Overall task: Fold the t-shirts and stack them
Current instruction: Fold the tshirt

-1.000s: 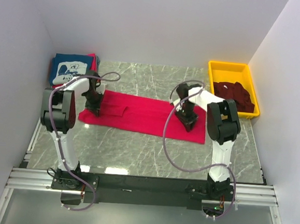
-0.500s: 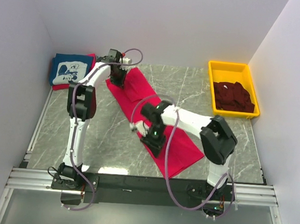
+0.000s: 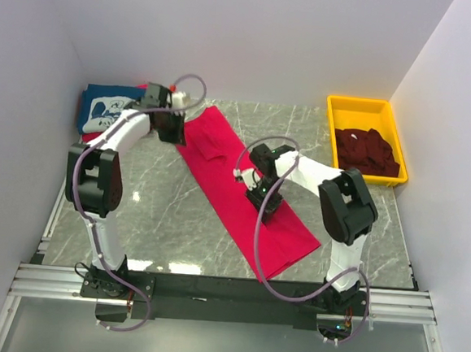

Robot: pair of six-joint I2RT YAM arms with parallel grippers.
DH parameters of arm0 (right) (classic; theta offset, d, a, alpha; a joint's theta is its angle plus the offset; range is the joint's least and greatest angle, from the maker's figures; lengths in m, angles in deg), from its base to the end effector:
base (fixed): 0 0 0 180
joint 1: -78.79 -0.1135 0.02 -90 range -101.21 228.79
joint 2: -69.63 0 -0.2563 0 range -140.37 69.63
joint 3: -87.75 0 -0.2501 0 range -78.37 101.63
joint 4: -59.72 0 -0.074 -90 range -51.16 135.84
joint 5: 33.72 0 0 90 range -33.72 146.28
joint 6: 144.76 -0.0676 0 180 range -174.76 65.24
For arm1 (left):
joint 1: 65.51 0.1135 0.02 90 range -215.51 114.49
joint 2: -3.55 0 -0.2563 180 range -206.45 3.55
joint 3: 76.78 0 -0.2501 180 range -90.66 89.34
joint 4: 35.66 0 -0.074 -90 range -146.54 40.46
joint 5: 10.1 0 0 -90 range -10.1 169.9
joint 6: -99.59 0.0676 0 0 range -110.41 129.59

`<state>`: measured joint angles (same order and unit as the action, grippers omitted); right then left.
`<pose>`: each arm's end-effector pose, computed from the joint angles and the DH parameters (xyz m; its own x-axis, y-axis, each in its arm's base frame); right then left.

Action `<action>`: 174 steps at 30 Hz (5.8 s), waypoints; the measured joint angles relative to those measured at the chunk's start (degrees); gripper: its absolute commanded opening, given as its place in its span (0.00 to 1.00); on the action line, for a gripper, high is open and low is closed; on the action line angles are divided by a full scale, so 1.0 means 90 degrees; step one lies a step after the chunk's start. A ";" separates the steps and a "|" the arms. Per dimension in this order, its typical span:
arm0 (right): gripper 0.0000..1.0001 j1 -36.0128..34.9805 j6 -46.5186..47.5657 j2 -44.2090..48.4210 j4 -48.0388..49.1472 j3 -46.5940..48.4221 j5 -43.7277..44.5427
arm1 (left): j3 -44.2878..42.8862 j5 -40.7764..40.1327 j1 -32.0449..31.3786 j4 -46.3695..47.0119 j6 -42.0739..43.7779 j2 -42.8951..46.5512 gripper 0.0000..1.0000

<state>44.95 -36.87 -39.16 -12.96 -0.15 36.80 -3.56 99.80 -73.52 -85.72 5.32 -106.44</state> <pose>0.2729 0.2101 0.1466 -0.6282 -0.7698 -0.1129 -0.7576 0.5722 0.3140 0.4321 -0.0840 0.2301 -0.8162 0.0442 -0.5761 0.2726 0.9086 -0.3166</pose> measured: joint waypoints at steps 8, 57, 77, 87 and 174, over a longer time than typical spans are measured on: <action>0.17 -0.0206 -0.0058 -0.0520 0.0066 -0.0328 0.0245 | 0.0709 0.0041 -0.0126 -0.0180 -0.0143 -0.0034 0.01; 0.23 0.1722 -0.2640 -0.0882 0.2603 0.1751 -0.2596 | 0.0189 0.1095 -0.0221 0.0464 -0.0522 0.0007 0.09; 0.23 0.1634 -0.4082 -0.2788 0.3667 0.2557 -0.2280 | 0.0697 0.1722 -0.0291 0.0612 -0.0860 -0.1486 0.01; 0.23 0.1642 -0.4590 -0.3189 0.3730 0.3177 -0.1972 | -0.0466 0.1987 -0.0061 0.0304 -0.1013 -0.2254 0.01; 0.38 -0.3475 0.2596 0.3888 0.5020 -0.5219 0.0899 | 0.8218 0.0896 -0.3716 0.1129 0.7062 0.6982 0.45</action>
<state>13.67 -13.51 -4.17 32.22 -47.12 44.88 70.40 107.86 -106.97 -75.56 68.88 -43.60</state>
